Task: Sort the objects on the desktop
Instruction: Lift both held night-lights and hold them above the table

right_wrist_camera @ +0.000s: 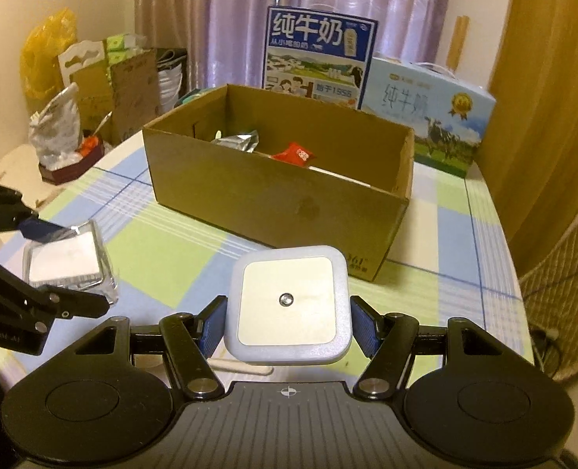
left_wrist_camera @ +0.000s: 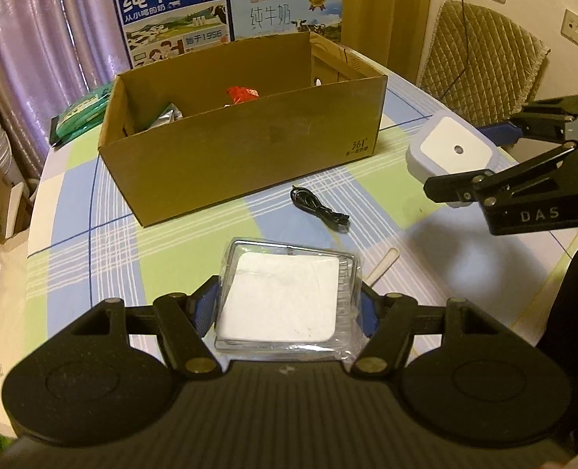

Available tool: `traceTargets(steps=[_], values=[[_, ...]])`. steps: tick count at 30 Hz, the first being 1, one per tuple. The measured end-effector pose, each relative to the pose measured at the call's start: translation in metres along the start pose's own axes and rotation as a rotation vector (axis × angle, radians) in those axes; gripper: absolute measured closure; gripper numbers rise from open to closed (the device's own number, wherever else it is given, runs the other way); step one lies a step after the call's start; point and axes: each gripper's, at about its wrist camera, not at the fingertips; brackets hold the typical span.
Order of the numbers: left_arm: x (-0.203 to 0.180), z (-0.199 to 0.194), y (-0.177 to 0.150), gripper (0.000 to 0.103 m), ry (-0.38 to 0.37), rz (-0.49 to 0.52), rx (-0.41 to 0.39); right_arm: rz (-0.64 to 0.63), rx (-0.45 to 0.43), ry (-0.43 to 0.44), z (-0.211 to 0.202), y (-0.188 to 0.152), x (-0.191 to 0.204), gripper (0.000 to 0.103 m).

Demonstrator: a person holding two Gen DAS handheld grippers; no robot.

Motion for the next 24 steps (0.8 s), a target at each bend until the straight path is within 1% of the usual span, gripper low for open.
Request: traceTargets(steps=[7, 19, 24], values=[[-0.002, -0.008, -0.002, 0.039, 0.017, -0.036, -0.005, 0.057, -0.004, 0.002, -0.012, -0.001, -0.007, 0.04], [-0.004, -0.022, -0.003, 0.039, 0.024, -0.092, -0.031, 0.089, -0.003, -0.004, -0.022, -0.005, -0.011, 0.04], [-0.002, -0.026, -0.002, 0.039, 0.057, -0.098, -0.039, 0.119, -0.002, -0.001, -0.027, -0.007, -0.013, 0.04]])
Point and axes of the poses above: each gripper's, at about its wrist camera, not at the fingertips, and z roughly the way its jaws point, x to its left, y to its top, and after that the axes turned 9 degrees about -x, right-handed
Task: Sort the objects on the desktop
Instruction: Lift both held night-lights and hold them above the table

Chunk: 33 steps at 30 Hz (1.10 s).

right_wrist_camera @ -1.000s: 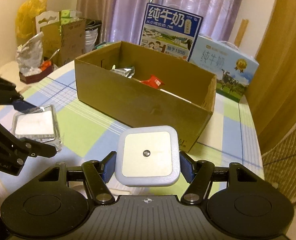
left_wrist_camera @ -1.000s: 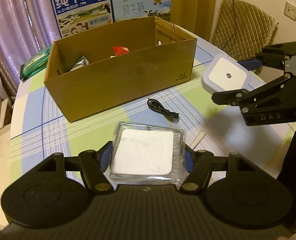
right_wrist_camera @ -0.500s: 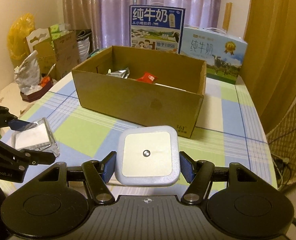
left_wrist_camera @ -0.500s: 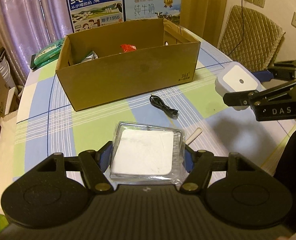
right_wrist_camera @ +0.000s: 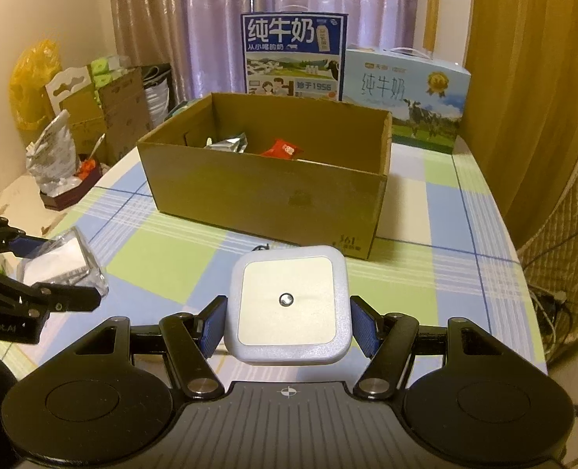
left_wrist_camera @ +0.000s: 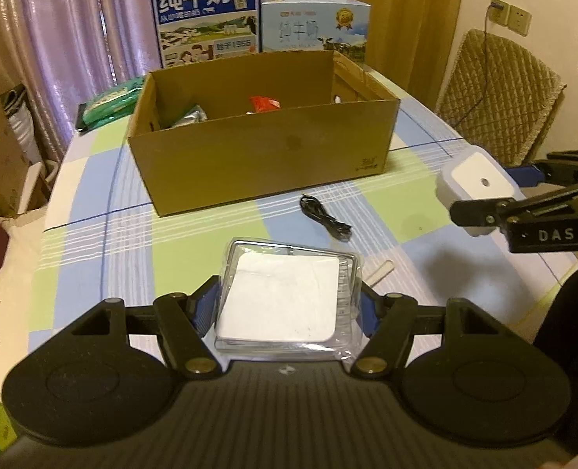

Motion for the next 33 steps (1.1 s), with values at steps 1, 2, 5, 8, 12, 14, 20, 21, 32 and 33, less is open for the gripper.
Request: traceTargets(steps=[1, 2, 5, 8, 12, 14, 20, 21, 32, 33], values=[[0.001, 0.0, 0.0, 0.039, 0.0, -0.01, -0.001, 0.004, 0.003, -0.001, 0.0, -0.001, 0.0, 0.04], [0.002, -0.001, 0.0, 0.039, -0.002, -0.021, -0.003, 0.007, 0.006, -0.001, 0.0, -0.001, -0.001, 0.04], [0.002, -0.003, 0.0, 0.039, 0.003, -0.026, -0.005, 0.012, 0.018, 0.0, 0.002, -0.002, -0.002, 0.04], [0.0, -0.002, -0.002, 0.039, -0.004, -0.024, -0.002, 0.011, 0.016, -0.002, 0.001, -0.002, -0.002, 0.04], [-0.001, -0.001, -0.001, 0.039, -0.009, -0.026, -0.004, 0.015, 0.015, -0.005, 0.0, -0.001, -0.003, 0.04], [-0.001, -0.001, 0.001, 0.039, -0.012, -0.028, -0.008, 0.015, 0.014, -0.005, -0.001, -0.001, -0.003, 0.04], [0.0, -0.001, 0.008, 0.039, -0.012, -0.019, -0.02, 0.016, 0.002, -0.008, -0.003, 0.005, -0.004, 0.04], [0.0, -0.002, 0.009, 0.039, -0.011, -0.018, -0.021, 0.016, 0.001, -0.009, -0.003, 0.005, -0.004, 0.04], [0.006, -0.001, 0.017, 0.039, -0.003, -0.017, -0.029, 0.015, -0.01, -0.002, -0.001, 0.016, -0.004, 0.04], [0.007, 0.0, 0.018, 0.039, -0.001, -0.014, -0.03, 0.016, -0.011, -0.002, -0.001, 0.017, -0.004, 0.04]])
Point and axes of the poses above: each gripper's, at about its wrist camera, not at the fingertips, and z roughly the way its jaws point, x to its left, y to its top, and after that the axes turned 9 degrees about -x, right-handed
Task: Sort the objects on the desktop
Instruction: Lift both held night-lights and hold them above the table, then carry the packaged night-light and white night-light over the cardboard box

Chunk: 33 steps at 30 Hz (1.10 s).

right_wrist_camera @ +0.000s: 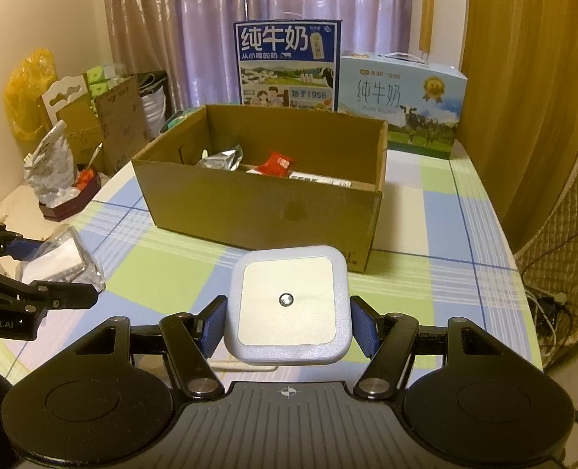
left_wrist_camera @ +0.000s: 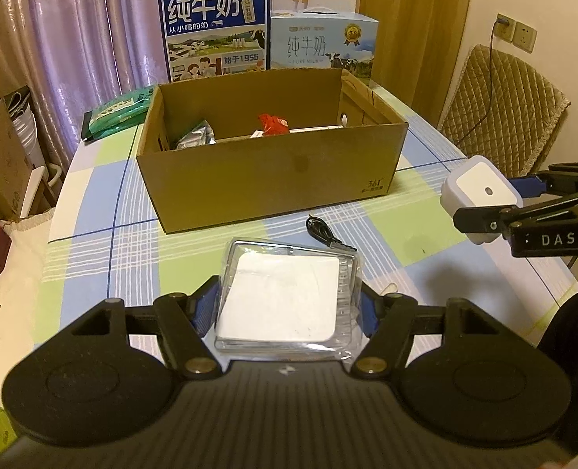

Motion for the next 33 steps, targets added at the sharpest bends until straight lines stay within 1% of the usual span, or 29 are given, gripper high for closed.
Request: traceTargets(steps=[14, 26, 33], values=[[0.009, 0.014, 0.025, 0.039, 0.016, 0.025, -0.017, -0.018, -0.027, 0.001, 0.01, 0.026, -0.009, 0.04], [0.011, 0.034, 0.046, 0.039, 0.009, 0.047, -0.018, -0.023, -0.039, 0.019, 0.027, 0.051, -0.012, 0.04], [0.019, 0.048, 0.061, 0.039, 0.007, 0.058, -0.023, -0.025, -0.04, 0.021, 0.036, 0.059, -0.017, 0.04]])
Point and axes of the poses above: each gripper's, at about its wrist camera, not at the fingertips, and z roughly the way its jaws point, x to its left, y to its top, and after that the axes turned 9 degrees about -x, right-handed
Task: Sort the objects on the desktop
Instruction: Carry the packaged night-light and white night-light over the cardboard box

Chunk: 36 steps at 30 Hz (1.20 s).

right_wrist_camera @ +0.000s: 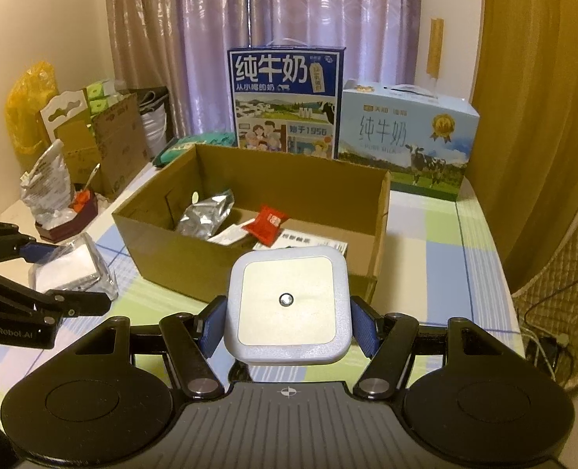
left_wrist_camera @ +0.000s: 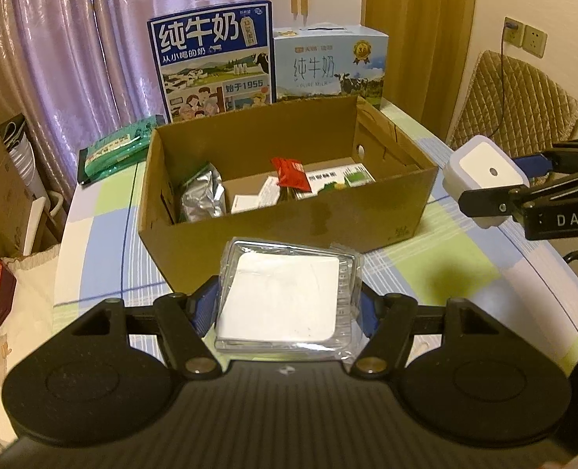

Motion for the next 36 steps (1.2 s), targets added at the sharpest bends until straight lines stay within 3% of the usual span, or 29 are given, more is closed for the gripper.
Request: traceTargets(steps=[36], values=[[0.059, 0.094, 0.081, 0.039, 0.019, 0.002, -0.023, -0.017, 0.019, 0.01, 0.101, 0.068, -0.037, 0.04]])
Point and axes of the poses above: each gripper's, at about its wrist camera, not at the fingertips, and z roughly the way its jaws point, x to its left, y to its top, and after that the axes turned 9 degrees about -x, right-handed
